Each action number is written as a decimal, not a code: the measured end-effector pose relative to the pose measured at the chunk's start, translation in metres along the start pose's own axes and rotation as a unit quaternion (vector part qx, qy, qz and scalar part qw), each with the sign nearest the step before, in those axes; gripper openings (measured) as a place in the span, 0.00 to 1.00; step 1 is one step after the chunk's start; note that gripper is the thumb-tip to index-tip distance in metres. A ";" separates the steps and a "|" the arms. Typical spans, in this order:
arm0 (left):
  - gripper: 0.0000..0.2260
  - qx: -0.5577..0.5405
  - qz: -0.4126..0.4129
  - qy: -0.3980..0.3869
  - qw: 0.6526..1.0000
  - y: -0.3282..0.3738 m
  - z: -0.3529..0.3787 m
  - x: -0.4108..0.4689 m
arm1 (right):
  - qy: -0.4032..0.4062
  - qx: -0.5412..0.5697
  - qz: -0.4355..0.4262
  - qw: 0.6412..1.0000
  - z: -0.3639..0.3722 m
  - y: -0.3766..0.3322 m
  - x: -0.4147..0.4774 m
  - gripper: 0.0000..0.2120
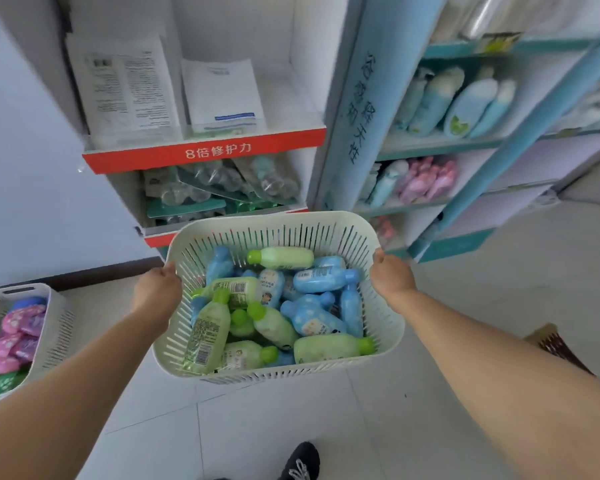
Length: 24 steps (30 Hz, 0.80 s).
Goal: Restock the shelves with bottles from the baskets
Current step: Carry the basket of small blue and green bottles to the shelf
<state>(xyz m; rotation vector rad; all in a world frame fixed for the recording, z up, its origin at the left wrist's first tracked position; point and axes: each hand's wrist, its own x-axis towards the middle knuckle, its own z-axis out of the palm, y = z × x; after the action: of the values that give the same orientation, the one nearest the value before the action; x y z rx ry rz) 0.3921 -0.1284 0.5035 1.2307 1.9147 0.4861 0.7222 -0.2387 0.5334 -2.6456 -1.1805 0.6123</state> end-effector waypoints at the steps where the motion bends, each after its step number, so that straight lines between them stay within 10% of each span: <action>1: 0.19 0.005 0.009 -0.008 1.000 0.013 0.016 -0.001 | 0.006 0.005 0.011 1.000 -0.009 0.015 0.007 0.18; 24: 0.19 0.140 0.207 -0.219 0.943 0.315 0.393 -0.040 | 0.100 0.092 0.321 0.937 -0.158 0.311 0.133 0.19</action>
<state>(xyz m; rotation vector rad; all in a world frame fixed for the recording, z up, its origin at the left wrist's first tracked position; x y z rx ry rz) 0.8919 -0.0578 0.4911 1.7739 1.3769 0.1260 1.0796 -0.3471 0.5353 -2.8136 -0.1689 0.4909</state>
